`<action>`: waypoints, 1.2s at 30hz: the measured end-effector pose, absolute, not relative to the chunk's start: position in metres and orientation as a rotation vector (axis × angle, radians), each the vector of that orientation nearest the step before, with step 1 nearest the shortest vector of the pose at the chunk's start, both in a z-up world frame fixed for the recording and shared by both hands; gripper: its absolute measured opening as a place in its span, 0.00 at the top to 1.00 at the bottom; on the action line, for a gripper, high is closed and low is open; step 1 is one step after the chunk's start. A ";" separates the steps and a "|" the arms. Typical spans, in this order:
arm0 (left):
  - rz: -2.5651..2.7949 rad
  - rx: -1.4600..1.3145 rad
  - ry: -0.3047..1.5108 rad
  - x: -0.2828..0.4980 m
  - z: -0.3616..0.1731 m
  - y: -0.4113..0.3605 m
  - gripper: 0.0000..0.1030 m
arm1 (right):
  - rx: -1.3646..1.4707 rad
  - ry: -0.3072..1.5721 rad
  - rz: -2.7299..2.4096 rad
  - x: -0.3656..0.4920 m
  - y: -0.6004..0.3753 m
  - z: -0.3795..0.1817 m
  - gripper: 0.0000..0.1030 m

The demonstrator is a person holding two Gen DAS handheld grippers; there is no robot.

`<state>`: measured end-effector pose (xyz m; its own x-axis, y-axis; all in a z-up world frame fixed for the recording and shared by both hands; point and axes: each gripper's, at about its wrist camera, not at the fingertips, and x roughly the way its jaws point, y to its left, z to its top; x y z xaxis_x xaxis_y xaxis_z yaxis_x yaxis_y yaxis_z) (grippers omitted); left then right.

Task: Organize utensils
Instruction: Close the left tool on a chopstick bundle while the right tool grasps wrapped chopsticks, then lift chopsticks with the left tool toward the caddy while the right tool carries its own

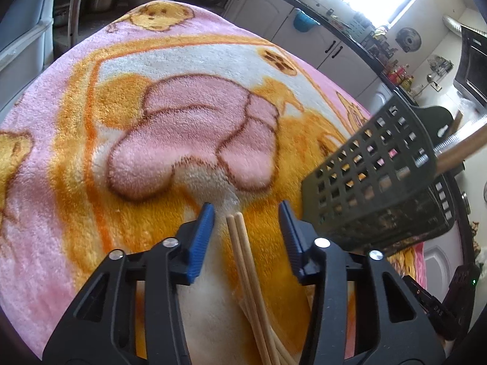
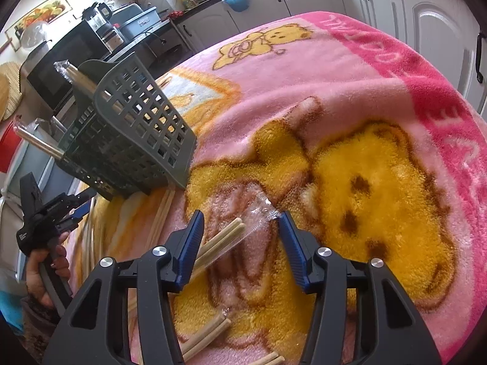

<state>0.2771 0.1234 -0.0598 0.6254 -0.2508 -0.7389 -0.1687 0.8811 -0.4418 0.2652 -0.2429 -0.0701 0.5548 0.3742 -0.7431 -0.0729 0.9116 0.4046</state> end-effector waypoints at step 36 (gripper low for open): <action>-0.078 -0.603 0.676 0.201 -0.007 0.153 0.93 | 0.248 0.677 0.480 0.222 -0.202 0.013 0.96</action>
<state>0.2006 0.1526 -0.0068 0.7838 -0.2575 -0.5651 -0.1230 0.8276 -0.5477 0.2221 -0.2021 0.0130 0.6765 0.5010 -0.5397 -0.3436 0.8630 0.3704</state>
